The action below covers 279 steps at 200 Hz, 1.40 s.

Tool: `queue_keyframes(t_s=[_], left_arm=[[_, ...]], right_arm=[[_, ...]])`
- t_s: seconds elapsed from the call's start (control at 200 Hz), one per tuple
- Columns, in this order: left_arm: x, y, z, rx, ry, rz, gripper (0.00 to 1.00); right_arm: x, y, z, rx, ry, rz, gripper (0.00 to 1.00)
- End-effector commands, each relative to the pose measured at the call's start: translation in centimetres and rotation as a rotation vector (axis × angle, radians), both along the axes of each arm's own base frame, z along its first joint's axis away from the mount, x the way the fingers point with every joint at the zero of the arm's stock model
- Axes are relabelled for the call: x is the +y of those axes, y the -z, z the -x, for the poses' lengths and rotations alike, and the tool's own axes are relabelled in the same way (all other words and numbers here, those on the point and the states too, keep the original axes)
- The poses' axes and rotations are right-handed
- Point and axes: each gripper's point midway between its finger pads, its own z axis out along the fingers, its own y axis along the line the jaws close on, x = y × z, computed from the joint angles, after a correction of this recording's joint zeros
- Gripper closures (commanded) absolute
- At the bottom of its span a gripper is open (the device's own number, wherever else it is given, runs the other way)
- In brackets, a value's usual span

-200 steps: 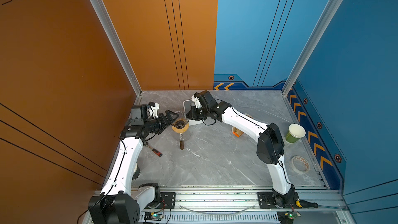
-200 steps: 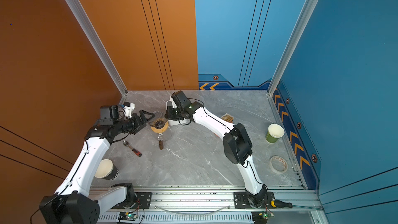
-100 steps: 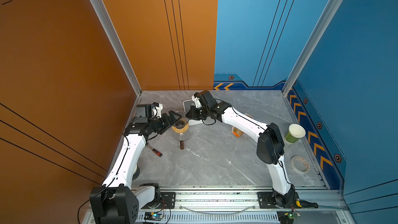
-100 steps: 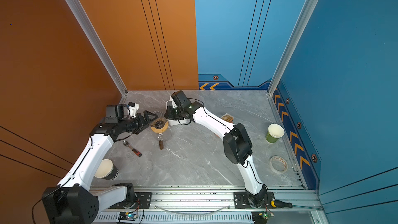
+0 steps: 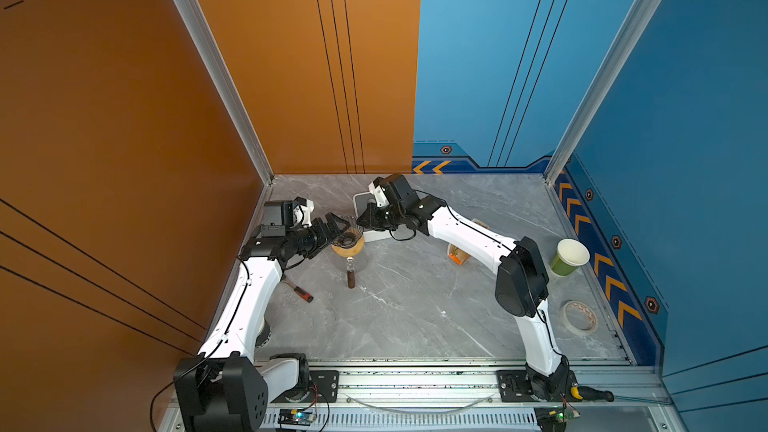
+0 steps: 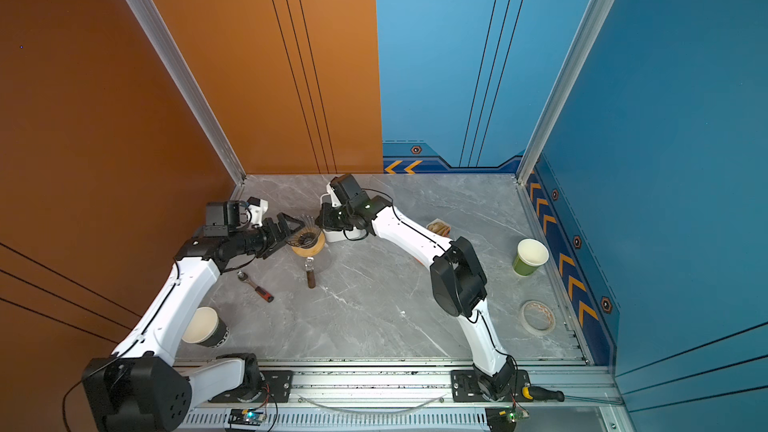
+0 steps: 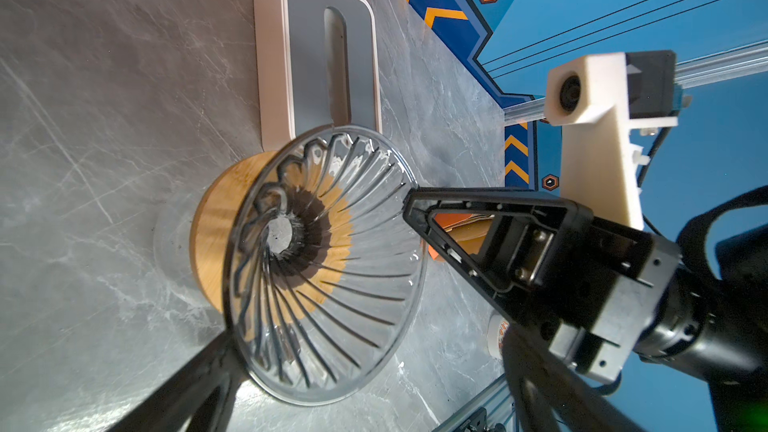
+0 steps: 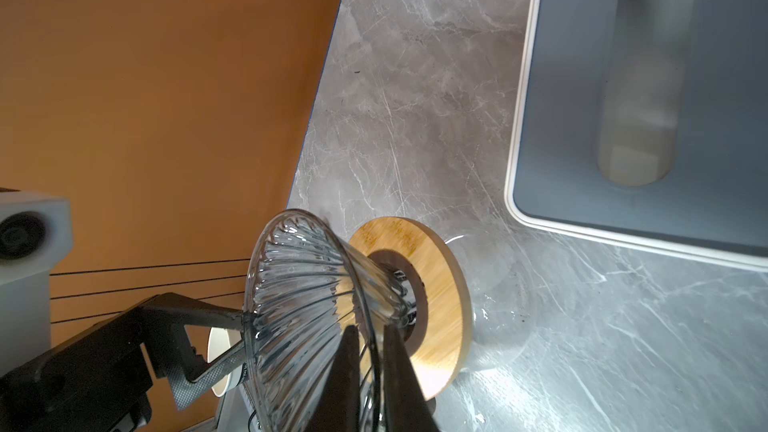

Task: Place the coffee filter in the dripper

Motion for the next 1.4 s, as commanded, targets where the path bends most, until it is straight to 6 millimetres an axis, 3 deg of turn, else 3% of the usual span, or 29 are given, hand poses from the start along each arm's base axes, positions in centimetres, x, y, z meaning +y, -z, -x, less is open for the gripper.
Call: queue_keyframes(t_s=[0.0,0.21,0.275,0.285,0.3,0.35,0.621,0.641,0.791,0.816,0.951,1.111,1.277,1.392], left_arm=[[0.2,-0.2,-0.1,-0.029,0.004,-0.035,0.02],[0.5,-0.8,0.9,-0.036,0.004,-0.065,0.02],[0.5,-0.9,1.5,-0.035,0.005,-0.075,0.02],[0.6,-1.0,1.6,-0.036,0.004,-0.076,0.02],[0.5,-1.7,1.5,-0.052,0.005,-0.077,0.02],[0.6,-2.8,1.8,-0.079,0.005,-0.083,0.02],[-0.2,-4.7,5.3,-0.144,0.022,-0.136,0.02],[-0.4,-4.8,5.5,-0.149,0.026,-0.138,0.03],[-2.4,-5.2,7.3,-0.183,0.075,-0.187,0.02],[-2.8,-5.2,7.6,-0.189,0.083,-0.198,0.02],[-5.1,-5.0,8.6,-0.214,0.143,-0.263,0.02],[-7.8,-4.7,9.1,-0.253,0.218,-0.370,0.02],[-12.0,-4.2,9.3,-0.292,0.348,-0.448,0.02],[-14.7,-3.7,9.1,-0.303,0.397,-0.419,0.02]], right_arm=[[-0.2,-2.5,-0.5,-0.032,0.016,-0.042,0.84],[-1.0,-3.4,-0.6,-0.054,0.024,-0.036,0.72],[-1.4,-2.8,-0.7,-0.050,0.026,-0.022,0.69],[-1.7,-4.0,-0.5,-0.069,0.026,-0.035,0.68],[-1.9,-4.5,-0.4,-0.076,0.027,-0.038,0.68],[-2.4,-4.9,-0.2,-0.089,0.028,-0.034,0.65],[-6.0,-7.7,0.8,-0.183,0.035,-0.011,0.53],[-6.5,-7.0,1.0,-0.174,0.039,0.008,0.53],[-9.3,-7.3,2.3,-0.217,0.056,0.048,0.50],[-11.0,-7.1,1.3,-0.220,0.091,0.060,0.50],[-14.6,-6.5,1.5,-0.239,0.137,0.113,0.50],[-19.1,-4.3,1.4,-0.244,0.203,0.207,0.50],[-24.2,-1.3,0.9,-0.214,0.286,0.296,0.51],[-27.6,0.4,0.6,-0.189,0.357,0.366,0.60]])
